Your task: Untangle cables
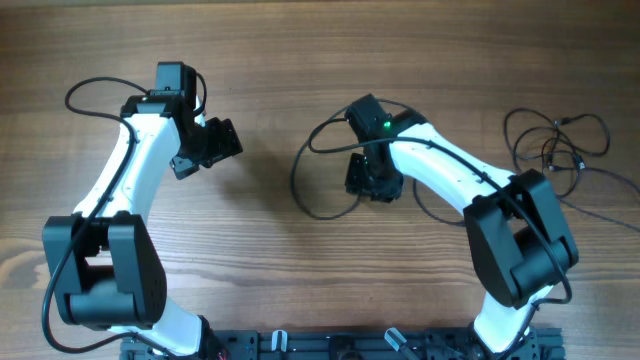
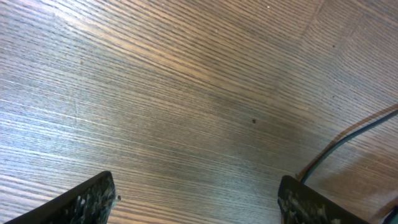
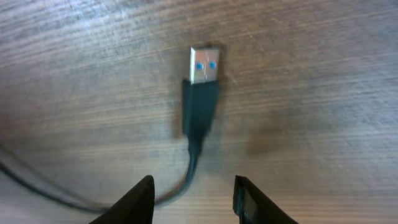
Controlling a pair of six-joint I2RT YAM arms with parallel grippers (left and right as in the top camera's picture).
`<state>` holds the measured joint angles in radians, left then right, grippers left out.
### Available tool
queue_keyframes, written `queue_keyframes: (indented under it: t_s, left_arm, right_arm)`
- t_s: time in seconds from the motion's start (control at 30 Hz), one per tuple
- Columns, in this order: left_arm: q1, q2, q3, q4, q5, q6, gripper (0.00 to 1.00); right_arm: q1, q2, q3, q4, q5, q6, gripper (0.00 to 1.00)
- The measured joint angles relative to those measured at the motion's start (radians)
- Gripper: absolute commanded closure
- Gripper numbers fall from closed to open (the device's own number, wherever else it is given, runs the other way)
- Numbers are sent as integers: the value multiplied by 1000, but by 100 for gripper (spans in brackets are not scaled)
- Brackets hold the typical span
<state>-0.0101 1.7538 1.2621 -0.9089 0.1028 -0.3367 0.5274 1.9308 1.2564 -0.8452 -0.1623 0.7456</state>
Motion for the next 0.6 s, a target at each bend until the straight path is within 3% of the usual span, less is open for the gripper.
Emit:
queue_keyframes:
  t_s: [0.13, 0.2, 0.3, 0.47, 0.6]
  left_arm:
    - [-1, 0, 0, 0, 12, 0, 15]
    - [-1, 0, 0, 0, 22, -2, 15]
    - [-1, 0, 0, 0, 26, -3, 15]
    - [-1, 0, 0, -1, 26, -3, 15]
    - [-1, 0, 0, -6, 26, -3, 15]
  right_arm:
    - [15, 1, -52, 71, 29, 31, 62]
    - [15, 0, -61, 85, 33, 48, 80]
    - [16, 0, -68, 93, 39, 61, 96]
    - [15, -1, -65, 75, 39, 10, 96]
    - [-76, -7, 24, -105, 40, -136, 96]
